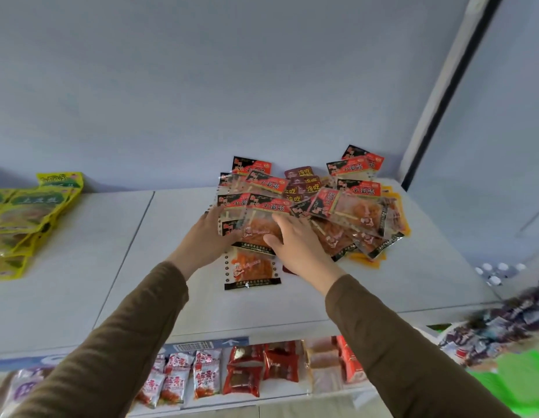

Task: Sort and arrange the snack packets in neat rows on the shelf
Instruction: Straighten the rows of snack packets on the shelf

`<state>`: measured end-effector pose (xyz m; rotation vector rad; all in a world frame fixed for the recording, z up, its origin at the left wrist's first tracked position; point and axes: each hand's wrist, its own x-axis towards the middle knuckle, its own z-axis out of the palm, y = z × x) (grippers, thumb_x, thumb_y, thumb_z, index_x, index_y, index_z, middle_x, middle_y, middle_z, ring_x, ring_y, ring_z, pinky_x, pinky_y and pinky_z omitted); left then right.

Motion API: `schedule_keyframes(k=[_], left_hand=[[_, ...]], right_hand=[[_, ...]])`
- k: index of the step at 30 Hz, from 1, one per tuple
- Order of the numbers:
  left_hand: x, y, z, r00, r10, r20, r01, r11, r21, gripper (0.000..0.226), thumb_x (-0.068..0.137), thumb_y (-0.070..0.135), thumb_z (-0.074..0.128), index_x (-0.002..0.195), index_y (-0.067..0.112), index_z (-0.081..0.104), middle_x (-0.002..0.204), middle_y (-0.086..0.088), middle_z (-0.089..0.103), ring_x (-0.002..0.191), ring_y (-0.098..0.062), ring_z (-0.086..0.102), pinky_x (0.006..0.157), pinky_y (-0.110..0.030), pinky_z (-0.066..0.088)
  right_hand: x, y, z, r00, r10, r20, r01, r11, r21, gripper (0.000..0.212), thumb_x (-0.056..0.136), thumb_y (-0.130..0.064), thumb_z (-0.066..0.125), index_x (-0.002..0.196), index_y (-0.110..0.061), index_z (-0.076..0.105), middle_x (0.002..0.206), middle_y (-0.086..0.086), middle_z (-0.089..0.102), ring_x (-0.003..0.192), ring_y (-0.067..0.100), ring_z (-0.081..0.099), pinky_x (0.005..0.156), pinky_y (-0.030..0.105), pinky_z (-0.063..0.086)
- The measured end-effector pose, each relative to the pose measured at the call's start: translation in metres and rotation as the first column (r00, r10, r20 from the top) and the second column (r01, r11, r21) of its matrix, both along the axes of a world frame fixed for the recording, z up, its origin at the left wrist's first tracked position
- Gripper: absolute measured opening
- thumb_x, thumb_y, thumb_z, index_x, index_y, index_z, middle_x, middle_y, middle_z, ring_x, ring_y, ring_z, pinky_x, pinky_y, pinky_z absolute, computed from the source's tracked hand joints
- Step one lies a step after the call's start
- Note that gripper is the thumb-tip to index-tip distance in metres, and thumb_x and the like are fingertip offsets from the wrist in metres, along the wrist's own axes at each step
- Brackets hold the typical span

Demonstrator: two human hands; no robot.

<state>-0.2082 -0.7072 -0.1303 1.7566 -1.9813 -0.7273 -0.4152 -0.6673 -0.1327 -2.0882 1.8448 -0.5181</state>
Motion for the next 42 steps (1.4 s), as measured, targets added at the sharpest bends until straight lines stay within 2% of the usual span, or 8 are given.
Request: schedule_keyframes(k=[7, 12, 16, 22, 26, 29, 35, 42], left_hand=[[-0.008, -0.009, -0.004, 0.928, 0.154, -0.339, -0.120, 0.986, 0.119, 0.099, 0.086, 0.026, 0.083, 0.160, 0.026, 0.019, 0.157, -0.009, 0.036, 0.130, -0.029, 0.049, 0.085, -0.033, 0.049], [-0.010, -0.017, 0.010, 0.645, 0.357, -0.675, -0.045, 0.900, 0.433, 0.083, 0.083, 0.003, 0.081, 0.151, 0.014, 0.035, 0.127, -0.019, 0.066, 0.106, -0.024, 0.064, 0.101, -0.037, 0.050], [-0.020, -0.006, 0.010, 0.708, 0.211, -0.674, 0.124, 0.902, 0.413, 0.026, 0.093, 0.007, 0.070, 0.119, 0.010, 0.067, 0.099, 0.000, 0.078, 0.087, -0.016, 0.066, 0.076, -0.028, 0.051], [-0.032, 0.007, 0.002, 0.672, 0.152, -0.725, 0.092, 0.954, 0.285, 0.061, 0.086, 0.000, 0.076, 0.131, 0.032, 0.050, 0.111, -0.003, 0.076, 0.101, -0.023, 0.075, 0.079, -0.044, 0.063], [-0.023, 0.008, 0.008, 0.577, 0.182, -0.796, -0.022, 0.978, 0.207, 0.058, 0.084, 0.004, 0.078, 0.132, 0.021, 0.050, 0.122, -0.014, 0.072, 0.109, -0.038, 0.071, 0.068, -0.031, 0.061], [-0.024, 0.010, 0.020, 0.549, 0.173, -0.817, -0.071, 0.984, 0.160, 0.052, 0.087, 0.003, 0.075, 0.132, 0.015, 0.052, 0.119, -0.014, 0.072, 0.100, -0.028, 0.074, 0.059, -0.020, 0.055], [-0.022, 0.014, 0.021, 0.479, 0.231, -0.846, -0.111, 0.973, 0.203, 0.023, 0.106, 0.022, 0.052, 0.128, 0.018, 0.057, 0.106, -0.010, 0.073, 0.075, -0.013, 0.067, 0.051, -0.016, 0.048], [-0.016, 0.001, 0.024, 0.258, 0.382, -0.887, -0.356, 0.892, 0.280, 0.018, 0.104, 0.029, 0.059, 0.113, 0.014, 0.063, 0.118, -0.016, 0.074, 0.086, -0.021, 0.074, 0.062, -0.029, 0.059]], right_hand=[[0.004, -0.011, -0.020, 0.997, 0.045, -0.065, -0.046, 0.999, -0.013, 0.060, 0.100, -0.045, 0.055, 0.153, -0.023, 0.036, 0.154, 0.002, 0.043, 0.142, 0.032, 0.031, 0.116, 0.044, 0.031], [-0.005, -0.012, -0.027, 0.993, 0.091, -0.080, -0.097, 0.993, -0.071, 0.065, 0.100, -0.046, 0.055, 0.156, -0.024, 0.031, 0.161, 0.003, 0.034, 0.147, 0.030, 0.027, 0.119, 0.041, 0.027], [-0.009, -0.010, -0.037, 0.994, 0.108, -0.028, -0.111, 0.983, -0.144, 0.069, 0.100, -0.047, 0.054, 0.158, -0.023, 0.027, 0.165, 0.002, 0.027, 0.149, 0.028, 0.025, 0.121, 0.040, 0.023], [-0.008, -0.020, -0.034, 0.978, 0.138, 0.154, -0.101, 0.969, -0.226, 0.079, 0.093, -0.041, 0.067, 0.157, -0.025, 0.024, 0.165, -0.002, 0.022, 0.150, 0.023, 0.024, 0.121, 0.040, 0.025], [-0.005, -0.026, -0.003, 0.636, -0.001, 0.772, 0.000, 1.000, 0.001, 0.106, 0.086, -0.045, 0.076, 0.160, -0.038, 0.001, 0.167, -0.015, 0.011, 0.150, 0.009, 0.021, 0.120, 0.037, 0.025], [-0.003, -0.044, 0.011, 0.436, -0.208, 0.876, -0.086, 0.959, 0.270, 0.086, 0.084, -0.057, 0.073, 0.155, -0.036, 0.029, 0.146, -0.018, 0.042, 0.132, 0.009, 0.044, 0.105, 0.039, 0.040], [-0.006, -0.060, 0.004, 0.305, -0.318, 0.898, -0.103, 0.926, 0.363, 0.028, 0.086, -0.041, 0.077, 0.113, -0.032, 0.074, 0.114, -0.005, 0.075, 0.116, 0.024, 0.066, 0.102, 0.058, 0.050], [-0.005, -0.043, -0.014, 0.368, -0.327, 0.870, -0.295, 0.847, 0.443, 0.057, 0.076, -0.039, 0.083, 0.129, -0.035, 0.064, 0.128, -0.002, 0.069, 0.124, 0.027, 0.061, 0.102, 0.057, 0.048]])
